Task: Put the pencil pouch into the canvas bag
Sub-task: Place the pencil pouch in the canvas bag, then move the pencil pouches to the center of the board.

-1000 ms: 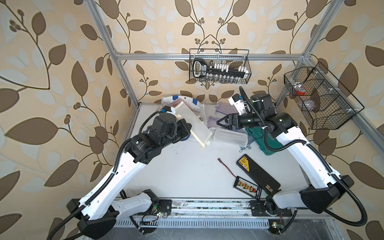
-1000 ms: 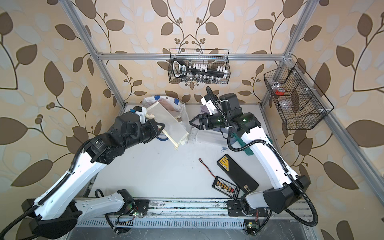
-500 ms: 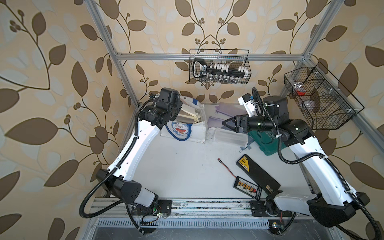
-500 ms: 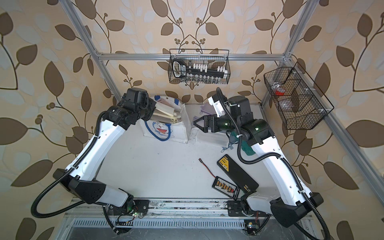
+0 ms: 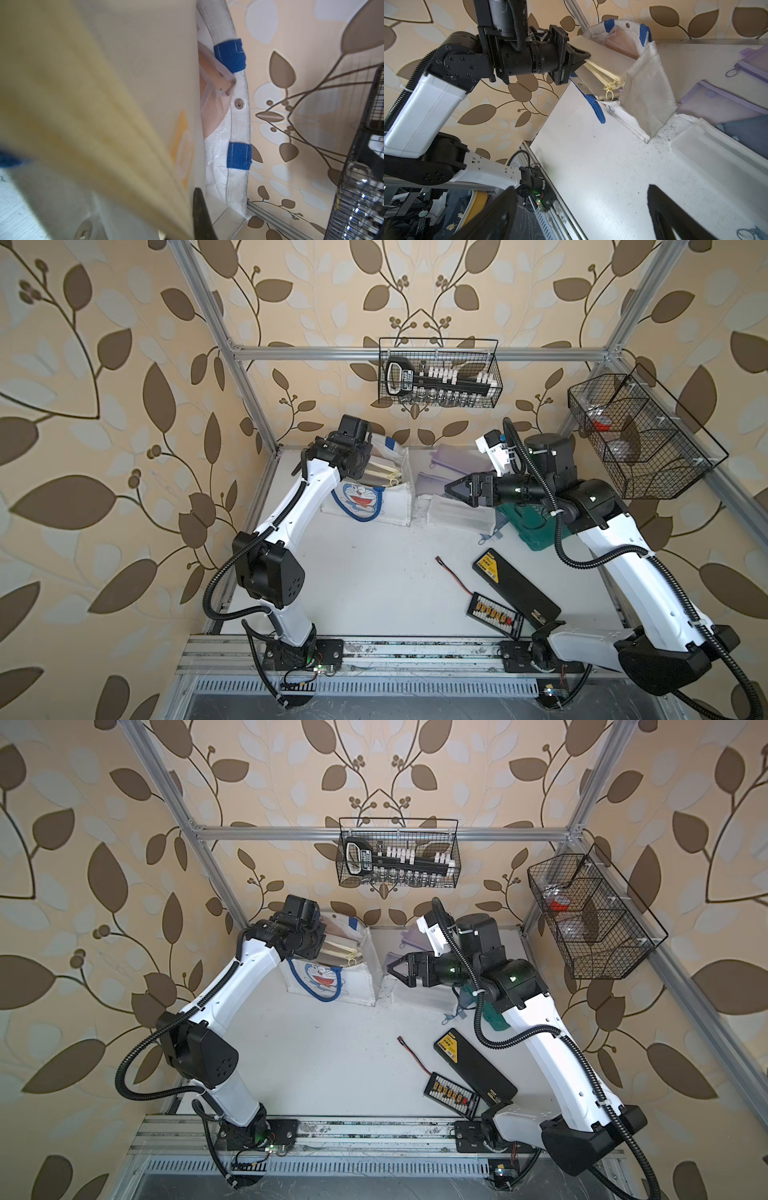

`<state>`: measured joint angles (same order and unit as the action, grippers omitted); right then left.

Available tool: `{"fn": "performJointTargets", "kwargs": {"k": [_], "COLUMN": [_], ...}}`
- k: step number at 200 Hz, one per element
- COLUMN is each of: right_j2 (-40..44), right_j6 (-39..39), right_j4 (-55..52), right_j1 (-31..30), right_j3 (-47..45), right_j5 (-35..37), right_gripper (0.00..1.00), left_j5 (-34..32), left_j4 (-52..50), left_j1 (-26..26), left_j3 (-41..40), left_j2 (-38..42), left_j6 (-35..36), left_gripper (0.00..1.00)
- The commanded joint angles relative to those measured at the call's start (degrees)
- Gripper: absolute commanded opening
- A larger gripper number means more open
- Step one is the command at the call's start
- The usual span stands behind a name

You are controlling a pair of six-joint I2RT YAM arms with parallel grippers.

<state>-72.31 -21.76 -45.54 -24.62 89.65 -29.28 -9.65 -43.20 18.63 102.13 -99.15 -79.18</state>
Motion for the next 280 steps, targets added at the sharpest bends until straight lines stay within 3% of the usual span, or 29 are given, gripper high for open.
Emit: {"fn": "performJointTargets", "kwargs": {"k": [1, 10, 39, 74, 132, 198, 249, 280], "right_j2": [-0.36, -0.4, -0.45, -0.8, -4.13, -17.24, -37.26, -48.12], "right_j6": [0.91, 1.1, 1.52, 2.78, 6.05, 7.44, 7.61, 8.84], "right_j4": [-0.69, -0.89, -1.23, -1.51, 0.53, 8.49, 9.46, 6.95], "right_j1": [0.18, 0.19, 0.71, 2.62, 7.78, 13.53, 14.66, 14.63], "right_j3": [-1.14, -1.06, -0.7, -2.05, -4.86, -8.07, 4.03, 13.15], "right_j5": [1.1, 1.14, 1.0, 0.13, -1.75, 0.85, 4.6, 8.36], "right_gripper": [0.96, 0.96, 0.96, 0.98, 0.99, 0.98, 0.98, 0.98], "left_j5": [1.5, 1.72, 3.67, 7.7, 15.77, 24.7, 32.91, 33.91], "left_j4": [-0.23, 0.21, 2.07, 2.4, 0.82, 4.77, 8.05, 9.02], "left_j1": [-0.53, -0.61, -1.21, -2.28, -2.29, -2.11, 1.13, 5.04], "left_j3": [1.36, 0.83, 0.44, 0.7, -3.72, -20.17, -35.16, -40.45], "left_j2": [-0.11, 0.06, 0.99, 3.17, 10.1, 27.06, 37.9, 42.38], "left_j6": [-1.89, -1.82, 1.43, 6.27, 7.98, 17.94, 25.3, 26.79], "left_gripper": [0.0, 0.01, 0.22, 0.55, 0.78, 0.8, 0.8, 0.8]}}
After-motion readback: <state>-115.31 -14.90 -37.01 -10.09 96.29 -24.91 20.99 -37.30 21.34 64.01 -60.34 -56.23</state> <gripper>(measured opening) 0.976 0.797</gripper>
